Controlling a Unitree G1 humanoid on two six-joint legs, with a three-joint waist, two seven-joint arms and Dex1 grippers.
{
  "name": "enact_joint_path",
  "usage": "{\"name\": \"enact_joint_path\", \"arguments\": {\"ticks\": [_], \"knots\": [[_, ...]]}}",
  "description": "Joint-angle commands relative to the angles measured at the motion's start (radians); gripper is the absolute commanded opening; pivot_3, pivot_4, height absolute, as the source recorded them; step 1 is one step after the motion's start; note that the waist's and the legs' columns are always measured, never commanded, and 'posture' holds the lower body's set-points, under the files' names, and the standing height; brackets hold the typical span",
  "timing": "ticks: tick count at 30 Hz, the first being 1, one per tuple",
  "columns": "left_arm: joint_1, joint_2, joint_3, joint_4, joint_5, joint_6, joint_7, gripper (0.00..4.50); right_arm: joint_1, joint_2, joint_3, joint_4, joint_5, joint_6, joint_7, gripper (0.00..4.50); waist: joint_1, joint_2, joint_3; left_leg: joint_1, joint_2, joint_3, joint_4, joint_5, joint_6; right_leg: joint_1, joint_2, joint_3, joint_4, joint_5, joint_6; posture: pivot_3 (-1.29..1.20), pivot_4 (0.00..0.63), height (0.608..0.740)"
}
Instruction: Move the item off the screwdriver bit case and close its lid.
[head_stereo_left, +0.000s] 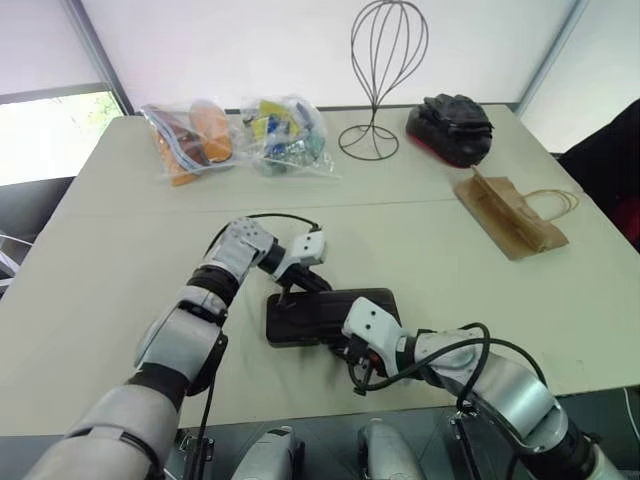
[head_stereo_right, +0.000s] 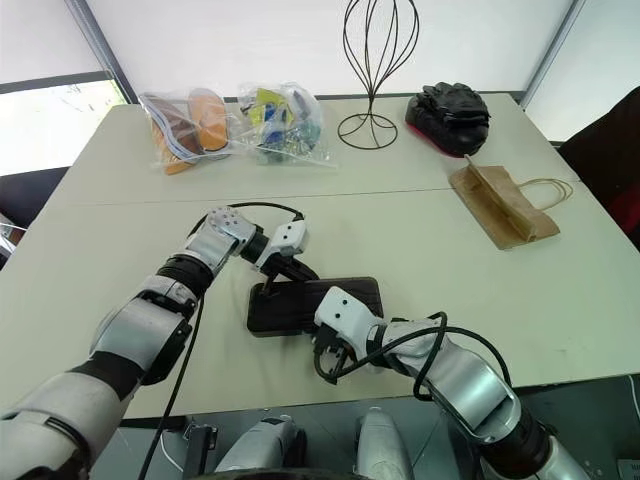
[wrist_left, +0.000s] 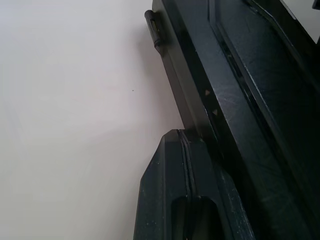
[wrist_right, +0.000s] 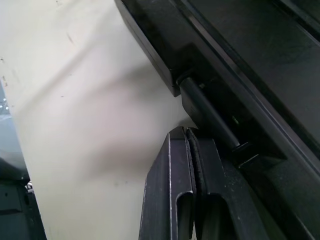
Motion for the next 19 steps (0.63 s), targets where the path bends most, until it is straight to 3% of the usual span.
{"name": "enact_joint_path", "arguments": {"ticks": [1, 8, 13, 16, 19], "knots": [[-0.007, -0.070, 0.023, 0.059, -0.004, -0.029, 0.076, 0.00, -0.024, 0.025, -0.144, -0.070, 0.010, 0.064, -0.063, 0.08, 0.010, 0.000, 0.000, 0.000, 0.000, 0.000, 0.001, 0.000, 0.000, 0.000, 0.000, 0.000, 0.000, 0.000, 0.000, 0.00, 0.150, 0.740], [-0.117, 0.000, 0.232, 0.116, -0.122, 0.024, 0.233, 0.00, 0.137, 0.088, -0.417, -0.290, 0.290, 0.140, 0.070, 0.08, 0.022, 0.000, 0.001, -0.005, -0.002, -0.001, 0.001, 0.000, 0.000, -0.003, -0.001, 0.001, 0.000, 0.000, 0.000, 0.00, 0.150, 0.740], [-0.144, 0.102, 0.393, 0.065, -0.237, 0.110, 0.306, 0.00, 0.066, 0.129, -0.716, -0.243, 0.438, 0.139, 0.059, 0.08, 0.014, 0.000, 0.001, -0.012, -0.002, 0.000, 0.004, 0.000, 0.000, -0.013, -0.002, 0.001, 0.009, 0.000, 0.000, 0.00, 0.150, 0.740], [-0.080, 0.164, 0.449, -0.064, -0.291, 0.194, 0.320, 0.00, -0.009, 0.136, -0.834, -0.160, 0.489, 0.121, 0.025, 0.08, 0.013, 0.000, 0.001, -0.012, -0.002, 0.000, 0.003, 0.000, 0.000, -0.014, -0.002, 0.001, 0.009, 0.000, 0.000, 0.00, 0.150, 0.740], [0.066, 0.209, 0.478, -0.301, -0.340, 0.313, 0.358, 0.00, -0.046, 0.127, -0.860, -0.068, 0.469, 0.057, -0.014, 0.08, 0.010, 0.001, 0.001, -0.012, -0.002, -0.001, 0.002, 0.000, 0.000, -0.015, -0.002, 0.001, 0.010, 0.000, 0.000, 0.00, 0.150, 0.740]]}}
